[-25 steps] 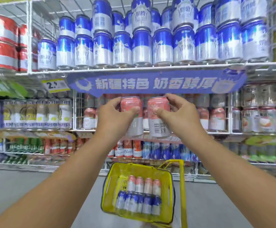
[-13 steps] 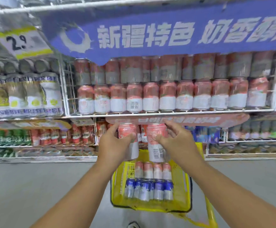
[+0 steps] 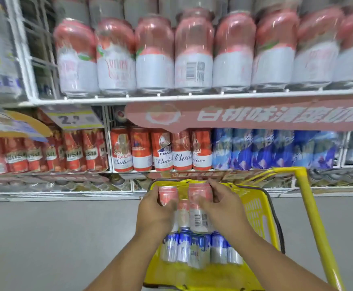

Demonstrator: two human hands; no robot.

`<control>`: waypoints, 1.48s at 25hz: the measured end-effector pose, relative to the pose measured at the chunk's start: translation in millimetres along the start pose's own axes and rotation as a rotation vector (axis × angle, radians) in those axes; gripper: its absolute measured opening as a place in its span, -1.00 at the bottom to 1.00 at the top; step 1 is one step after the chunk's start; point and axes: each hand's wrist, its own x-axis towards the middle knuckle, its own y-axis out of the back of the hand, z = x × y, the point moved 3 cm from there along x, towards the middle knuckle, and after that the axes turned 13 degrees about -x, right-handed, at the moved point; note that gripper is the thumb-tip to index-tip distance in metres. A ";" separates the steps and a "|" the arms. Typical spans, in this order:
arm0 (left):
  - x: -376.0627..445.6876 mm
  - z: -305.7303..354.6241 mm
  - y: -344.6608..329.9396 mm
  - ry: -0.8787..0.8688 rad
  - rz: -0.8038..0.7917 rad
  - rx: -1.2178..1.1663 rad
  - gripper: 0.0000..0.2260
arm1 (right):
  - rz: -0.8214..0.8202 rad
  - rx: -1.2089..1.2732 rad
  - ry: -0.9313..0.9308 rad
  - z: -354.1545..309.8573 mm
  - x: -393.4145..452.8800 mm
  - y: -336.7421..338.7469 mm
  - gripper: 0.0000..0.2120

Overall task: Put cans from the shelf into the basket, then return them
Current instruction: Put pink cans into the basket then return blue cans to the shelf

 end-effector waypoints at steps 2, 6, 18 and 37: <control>19.4 -33.8 -16.5 0.010 0.018 0.024 -0.84 | -0.001 -0.016 -0.019 37.5 20.9 -21.1 -0.34; 56.3 -91.7 -48.6 0.023 -0.011 0.025 -0.82 | 0.007 -0.084 -0.036 101.8 63.1 -60.3 -0.36; 133.3 -193.1 -101.7 0.005 -0.003 0.089 -0.80 | 0.059 -0.210 -0.103 187.4 125.7 -117.7 -0.38; 94.3 -181.1 -79.5 -0.030 0.015 -0.010 -0.84 | 0.007 -0.283 -0.043 167.1 90.6 -102.6 -0.28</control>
